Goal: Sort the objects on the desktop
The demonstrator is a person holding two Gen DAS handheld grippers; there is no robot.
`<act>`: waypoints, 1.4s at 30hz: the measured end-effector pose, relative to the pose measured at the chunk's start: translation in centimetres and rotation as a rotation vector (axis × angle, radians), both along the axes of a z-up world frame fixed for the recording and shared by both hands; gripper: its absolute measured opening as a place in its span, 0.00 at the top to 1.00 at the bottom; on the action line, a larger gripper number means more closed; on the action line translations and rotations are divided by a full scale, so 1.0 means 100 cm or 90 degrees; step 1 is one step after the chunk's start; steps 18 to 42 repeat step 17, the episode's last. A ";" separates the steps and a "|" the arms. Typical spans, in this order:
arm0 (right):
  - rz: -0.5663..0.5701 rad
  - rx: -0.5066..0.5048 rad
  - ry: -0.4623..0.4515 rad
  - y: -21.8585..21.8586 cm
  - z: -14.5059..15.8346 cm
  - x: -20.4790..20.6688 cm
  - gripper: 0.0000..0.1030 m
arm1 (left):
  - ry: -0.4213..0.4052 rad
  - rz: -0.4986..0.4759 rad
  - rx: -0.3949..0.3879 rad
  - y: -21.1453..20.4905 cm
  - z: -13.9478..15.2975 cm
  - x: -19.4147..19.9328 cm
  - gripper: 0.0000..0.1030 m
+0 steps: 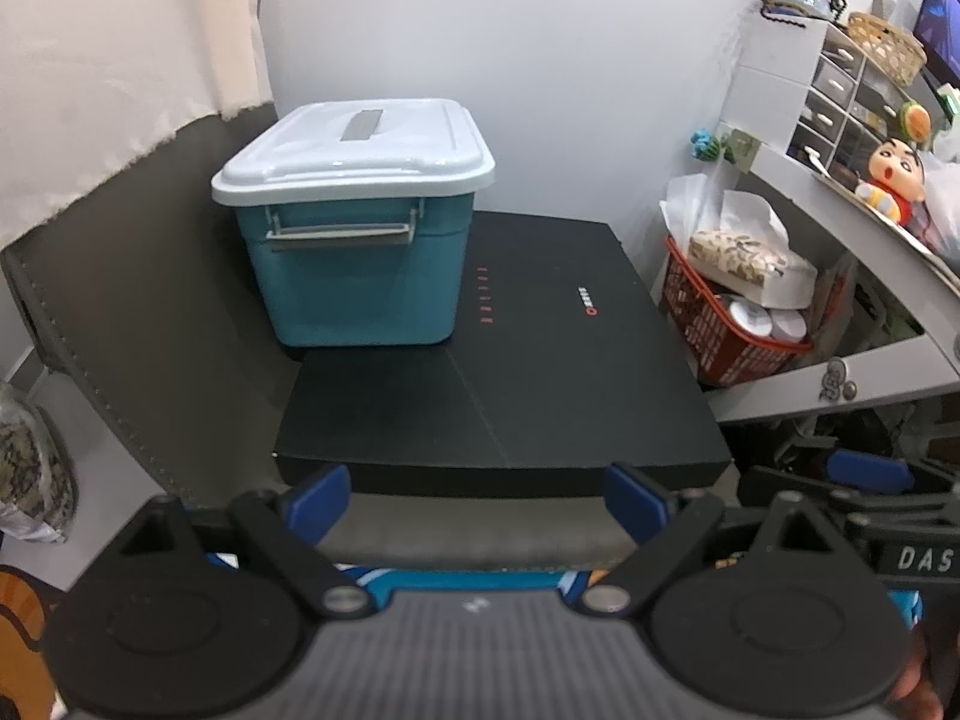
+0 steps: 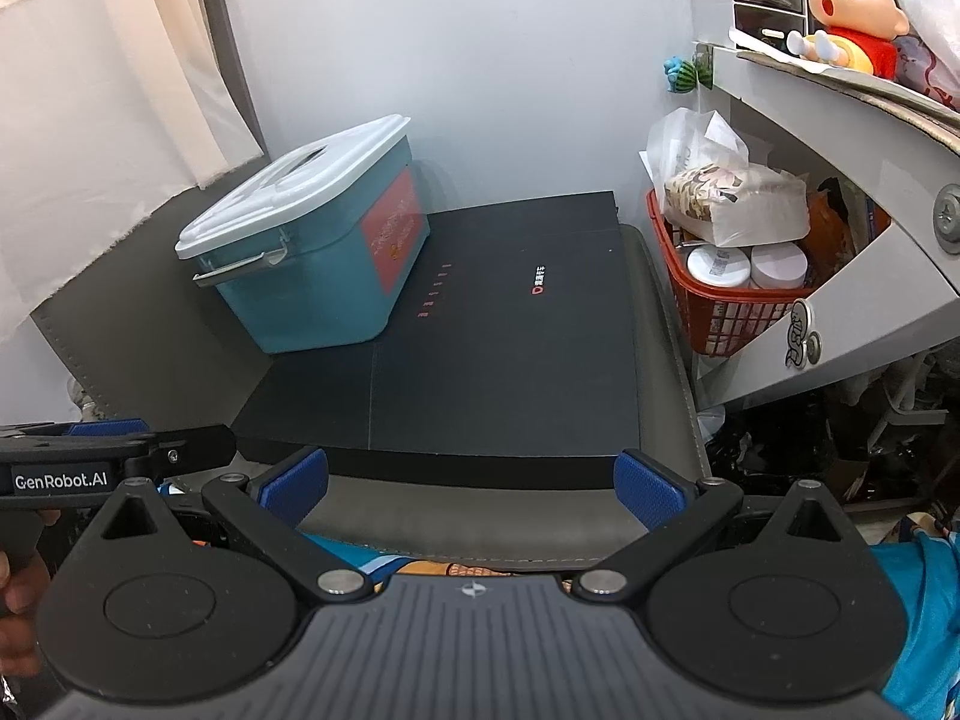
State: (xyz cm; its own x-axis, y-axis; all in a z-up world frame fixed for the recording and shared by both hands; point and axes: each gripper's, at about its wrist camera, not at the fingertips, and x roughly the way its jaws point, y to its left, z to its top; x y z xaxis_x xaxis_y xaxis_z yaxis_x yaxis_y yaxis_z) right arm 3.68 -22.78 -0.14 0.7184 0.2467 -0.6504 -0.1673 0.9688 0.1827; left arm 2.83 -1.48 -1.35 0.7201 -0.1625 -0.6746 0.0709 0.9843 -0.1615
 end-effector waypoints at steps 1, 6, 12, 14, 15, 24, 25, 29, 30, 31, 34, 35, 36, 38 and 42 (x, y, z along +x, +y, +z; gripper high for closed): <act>0.000 0.000 -0.001 0.000 0.000 0.000 0.00 | -0.002 -0.001 0.001 0.000 0.000 0.000 0.09; 0.001 0.000 -0.003 0.001 0.000 0.000 0.00 | -0.006 -0.006 0.005 -0.002 0.002 0.000 0.10; 0.001 0.002 -0.005 0.001 0.000 0.001 0.00 | -0.009 -0.006 0.005 -0.001 0.001 -0.001 0.10; 0.000 0.002 -0.004 0.000 0.000 0.001 0.00 | -0.007 -0.005 -0.004 0.000 0.002 0.000 0.10; -0.002 0.000 -0.004 0.000 0.000 0.001 0.00 | -0.007 -0.002 -0.011 0.001 0.003 0.000 0.10; -0.005 -0.003 -0.003 0.000 -0.001 0.001 0.00 | -0.009 0.002 -0.015 0.002 0.005 0.001 0.10; -0.005 -0.003 -0.003 0.000 -0.001 0.001 0.00 | -0.009 0.002 -0.015 0.002 0.005 0.001 0.10; -0.005 -0.003 -0.003 0.000 -0.001 0.001 0.00 | -0.009 0.002 -0.015 0.002 0.005 0.001 0.10; -0.005 -0.003 -0.003 0.000 -0.001 0.001 0.00 | -0.009 0.002 -0.015 0.002 0.005 0.001 0.10; -0.005 -0.003 -0.003 0.000 -0.001 0.001 0.00 | -0.009 0.002 -0.015 0.002 0.005 0.001 0.10; -0.005 -0.003 -0.003 0.000 -0.001 0.001 0.00 | -0.009 0.002 -0.015 0.002 0.005 0.001 0.10; -0.005 -0.003 -0.003 0.000 -0.001 0.001 0.00 | -0.009 0.002 -0.015 0.002 0.005 0.001 0.10; -0.005 -0.003 -0.003 0.000 -0.001 0.001 0.00 | -0.009 0.002 -0.015 0.002 0.005 0.001 0.10; -0.005 -0.003 -0.003 0.000 -0.001 0.001 0.00 | -0.009 0.002 -0.015 0.002 0.005 0.001 0.10; -0.005 -0.003 -0.003 0.000 -0.001 0.001 0.00 | -0.009 0.002 -0.015 0.002 0.005 0.001 0.10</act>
